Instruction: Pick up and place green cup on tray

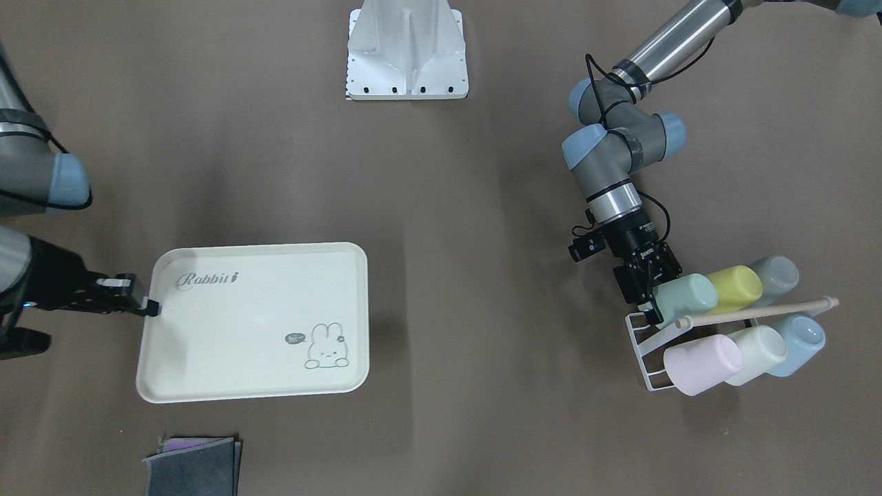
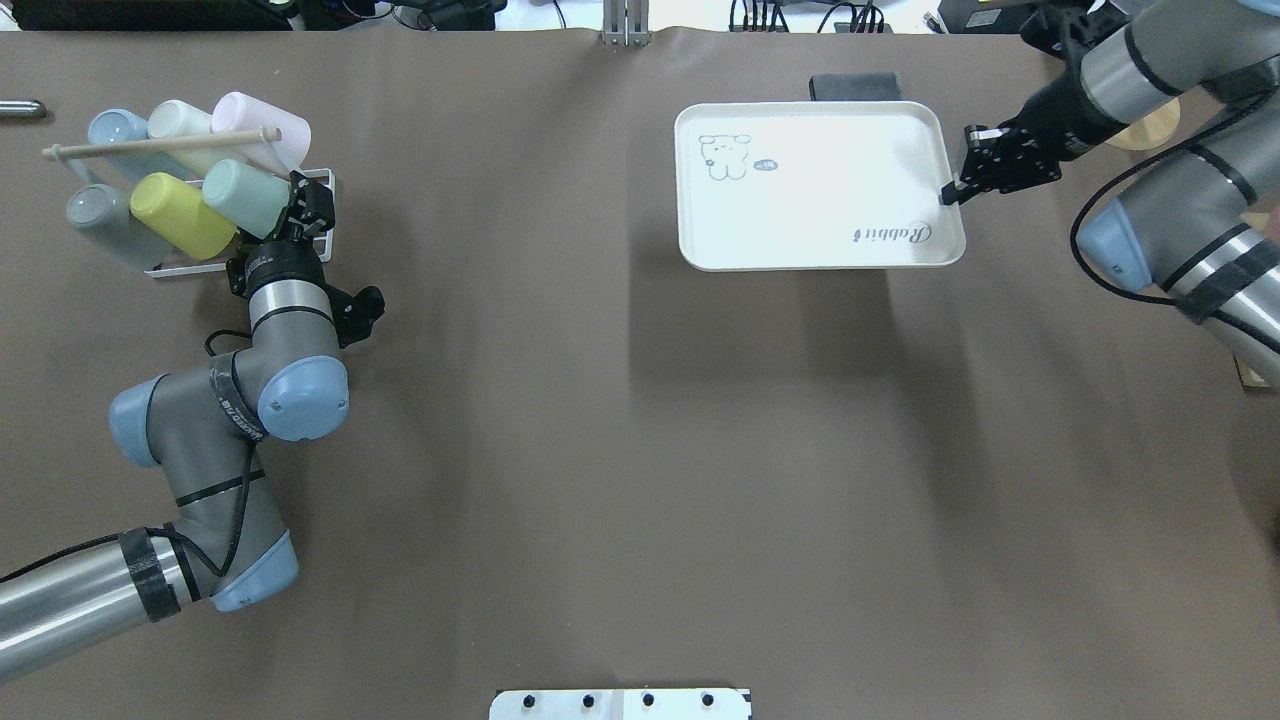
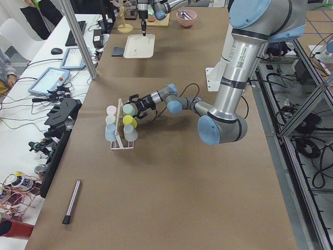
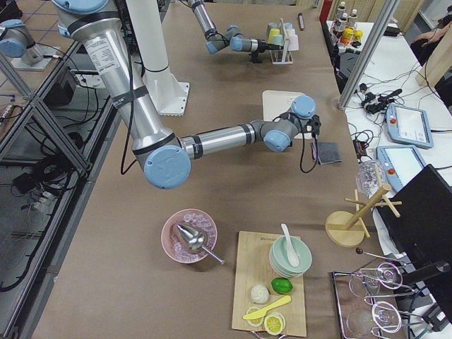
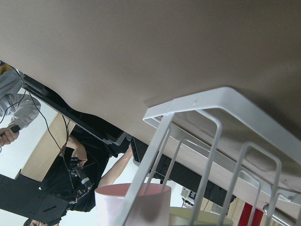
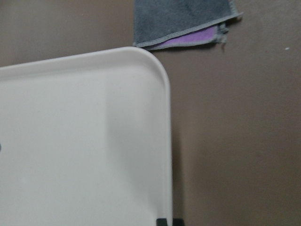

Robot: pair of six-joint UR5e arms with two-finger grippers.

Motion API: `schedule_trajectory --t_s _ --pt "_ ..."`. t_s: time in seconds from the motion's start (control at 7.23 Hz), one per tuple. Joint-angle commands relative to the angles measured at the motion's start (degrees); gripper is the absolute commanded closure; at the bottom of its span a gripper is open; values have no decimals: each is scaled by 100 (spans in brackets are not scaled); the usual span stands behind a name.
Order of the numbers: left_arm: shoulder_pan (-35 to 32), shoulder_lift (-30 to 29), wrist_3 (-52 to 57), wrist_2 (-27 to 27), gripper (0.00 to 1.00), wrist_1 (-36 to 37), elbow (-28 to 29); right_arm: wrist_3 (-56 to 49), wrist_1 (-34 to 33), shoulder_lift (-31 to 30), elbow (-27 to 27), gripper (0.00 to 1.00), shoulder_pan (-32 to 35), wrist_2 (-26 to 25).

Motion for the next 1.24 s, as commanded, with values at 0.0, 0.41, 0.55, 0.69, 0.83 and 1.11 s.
schedule_trajectory --t_s 0.0,0.41,0.55,0.69,0.83,1.11 --pt "1 25 3 0 2 -68 16 1130 3 49 706 100 -1194 -1167" --pt "9 25 -6 0 2 -77 95 1720 448 58 797 100 -1963 -1864" --pt "9 25 -6 9 2 -77 104 1766 529 67 718 100 -2051 -2048" --pt "9 25 -6 0 3 -77 104 1758 539 84 656 100 -2104 -2076" --pt "9 25 -6 9 4 -77 104 1766 565 206 499 100 -2157 -2181" --pt "1 25 -6 9 14 -77 104 1766 591 330 331 100 -2280 -2374"
